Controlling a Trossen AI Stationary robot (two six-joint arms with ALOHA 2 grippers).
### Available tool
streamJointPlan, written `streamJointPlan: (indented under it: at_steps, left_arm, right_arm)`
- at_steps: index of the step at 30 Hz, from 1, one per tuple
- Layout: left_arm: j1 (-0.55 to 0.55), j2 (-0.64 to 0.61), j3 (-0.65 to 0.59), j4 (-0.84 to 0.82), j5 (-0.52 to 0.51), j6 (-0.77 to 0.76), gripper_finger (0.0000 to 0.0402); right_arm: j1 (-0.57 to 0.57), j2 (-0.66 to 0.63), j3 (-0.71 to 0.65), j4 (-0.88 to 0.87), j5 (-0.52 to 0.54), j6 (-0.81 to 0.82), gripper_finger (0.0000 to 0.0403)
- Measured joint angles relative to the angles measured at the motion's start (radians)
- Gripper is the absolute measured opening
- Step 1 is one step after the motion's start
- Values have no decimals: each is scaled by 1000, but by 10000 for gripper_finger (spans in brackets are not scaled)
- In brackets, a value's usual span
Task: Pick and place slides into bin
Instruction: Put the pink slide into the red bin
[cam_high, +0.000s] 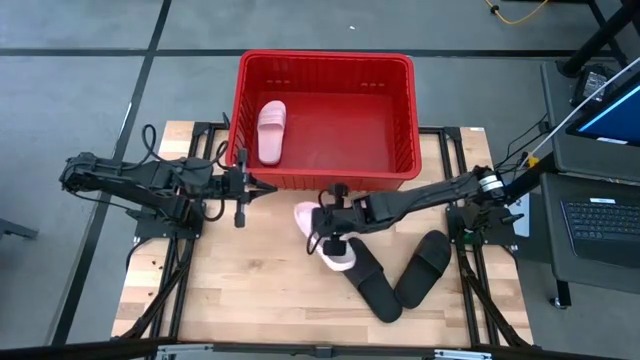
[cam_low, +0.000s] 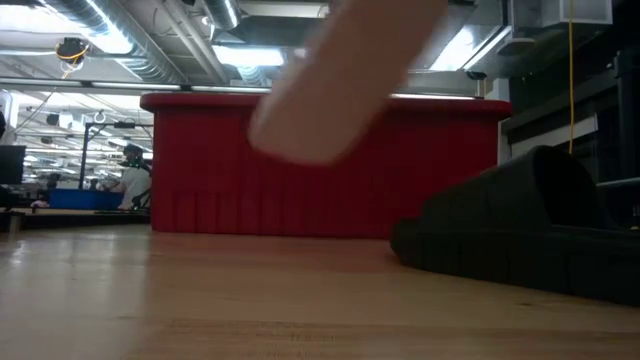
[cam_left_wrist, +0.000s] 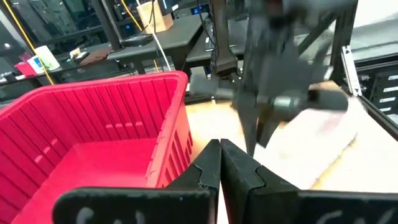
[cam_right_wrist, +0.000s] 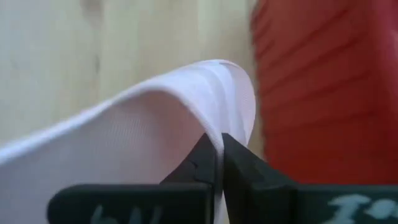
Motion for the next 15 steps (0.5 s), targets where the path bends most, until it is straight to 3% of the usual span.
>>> streamJointPlan:
  at_steps: [8, 15]
  left_arm:
    - [0, -50, 1, 99, 1, -13, 1]
    - [0, -118, 1, 98, -2, 16, 2]
  right_arm:
    - [28, -1, 207, -32, 19, -96, 13]
    - [33, -1, 312, -125, 168, -123, 13]
